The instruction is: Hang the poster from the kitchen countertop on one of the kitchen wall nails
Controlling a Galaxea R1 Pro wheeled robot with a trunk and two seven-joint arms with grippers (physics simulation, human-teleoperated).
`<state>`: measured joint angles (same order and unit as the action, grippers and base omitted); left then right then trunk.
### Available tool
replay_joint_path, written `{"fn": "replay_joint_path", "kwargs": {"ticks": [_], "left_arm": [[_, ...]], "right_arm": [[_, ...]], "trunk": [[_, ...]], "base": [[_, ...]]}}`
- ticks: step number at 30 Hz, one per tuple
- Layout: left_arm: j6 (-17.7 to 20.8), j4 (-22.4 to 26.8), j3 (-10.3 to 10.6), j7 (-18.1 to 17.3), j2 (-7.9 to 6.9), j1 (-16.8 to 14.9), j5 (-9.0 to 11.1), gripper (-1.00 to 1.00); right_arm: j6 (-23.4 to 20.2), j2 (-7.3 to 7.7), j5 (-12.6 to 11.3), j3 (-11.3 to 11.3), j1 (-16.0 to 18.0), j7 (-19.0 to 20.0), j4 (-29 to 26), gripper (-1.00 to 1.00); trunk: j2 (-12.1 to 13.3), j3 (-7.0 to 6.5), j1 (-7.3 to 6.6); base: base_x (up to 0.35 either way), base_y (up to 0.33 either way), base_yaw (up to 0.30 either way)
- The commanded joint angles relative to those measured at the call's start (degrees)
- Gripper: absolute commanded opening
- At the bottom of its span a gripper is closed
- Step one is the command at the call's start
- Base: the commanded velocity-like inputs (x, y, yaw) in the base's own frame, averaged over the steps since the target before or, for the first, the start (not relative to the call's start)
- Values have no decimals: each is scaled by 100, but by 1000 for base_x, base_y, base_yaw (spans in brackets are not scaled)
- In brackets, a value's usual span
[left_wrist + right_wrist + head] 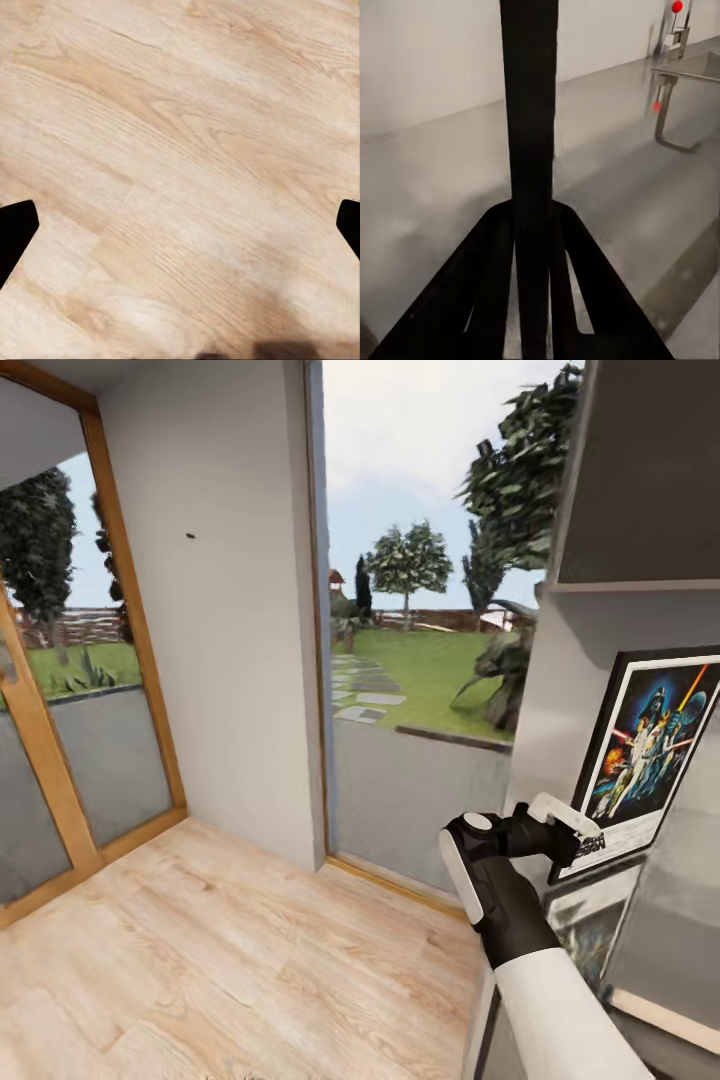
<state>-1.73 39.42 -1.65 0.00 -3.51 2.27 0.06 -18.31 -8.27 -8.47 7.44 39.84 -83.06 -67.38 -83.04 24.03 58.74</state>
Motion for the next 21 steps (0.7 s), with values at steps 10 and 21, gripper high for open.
{"fn": "replay_joint_path", "kwargs": {"ticks": [10, 21], "left_arm": [[-12, 4, -2, 0, 1, 2, -1, 100], [-12, 4, -115, 0, 2, 2, -1, 100]], "right_arm": [[-46, 1, -32, 12, 6, -18, 4, -100], [-50, 1, -32, 13, 6, -17, 5, -100]], "trunk": [[-4, -19, -1], [-4, -46, -1]], "base": [[-99, 289, 277], [-99, 289, 276]]}}
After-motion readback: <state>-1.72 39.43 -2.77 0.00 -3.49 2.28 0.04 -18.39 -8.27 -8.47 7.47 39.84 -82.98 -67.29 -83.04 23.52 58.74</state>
